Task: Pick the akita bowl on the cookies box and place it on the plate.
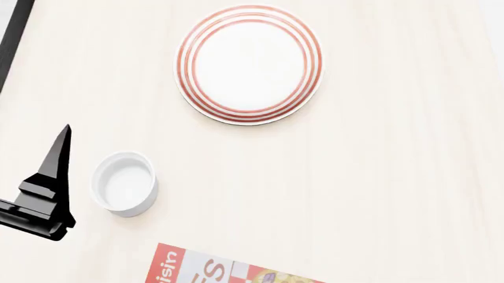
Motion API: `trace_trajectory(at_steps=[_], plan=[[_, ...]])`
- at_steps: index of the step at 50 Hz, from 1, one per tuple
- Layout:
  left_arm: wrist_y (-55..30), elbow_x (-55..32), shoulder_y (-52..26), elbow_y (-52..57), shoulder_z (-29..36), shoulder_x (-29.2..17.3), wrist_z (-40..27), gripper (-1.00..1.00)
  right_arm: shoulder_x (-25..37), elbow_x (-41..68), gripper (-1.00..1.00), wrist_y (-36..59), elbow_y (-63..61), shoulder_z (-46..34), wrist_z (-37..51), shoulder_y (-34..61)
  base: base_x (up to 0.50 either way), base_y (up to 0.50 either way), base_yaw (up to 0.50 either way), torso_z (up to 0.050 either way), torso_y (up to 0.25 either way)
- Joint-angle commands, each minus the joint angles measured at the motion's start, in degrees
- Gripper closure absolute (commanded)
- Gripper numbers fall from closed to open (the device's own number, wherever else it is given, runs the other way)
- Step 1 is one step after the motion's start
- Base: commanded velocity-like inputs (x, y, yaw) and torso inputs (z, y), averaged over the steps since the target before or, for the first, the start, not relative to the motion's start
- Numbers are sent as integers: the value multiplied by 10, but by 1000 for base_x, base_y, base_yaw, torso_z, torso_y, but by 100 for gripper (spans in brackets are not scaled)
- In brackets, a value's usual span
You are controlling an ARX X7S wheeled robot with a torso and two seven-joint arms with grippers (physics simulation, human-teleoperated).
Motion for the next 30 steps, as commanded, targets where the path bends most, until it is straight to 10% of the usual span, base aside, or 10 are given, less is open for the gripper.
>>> trace_trajectory(at_steps=[1,30], plan=[[3,1,1,-3,3,-1,0,-100,9,32,-100,-11,17,-56,33,12,0,0,0,0,0],[9,0,4,0,10,-3,-4,-100,24,31,-100,9,41,-136,60,64,0,0,0,0,0]])
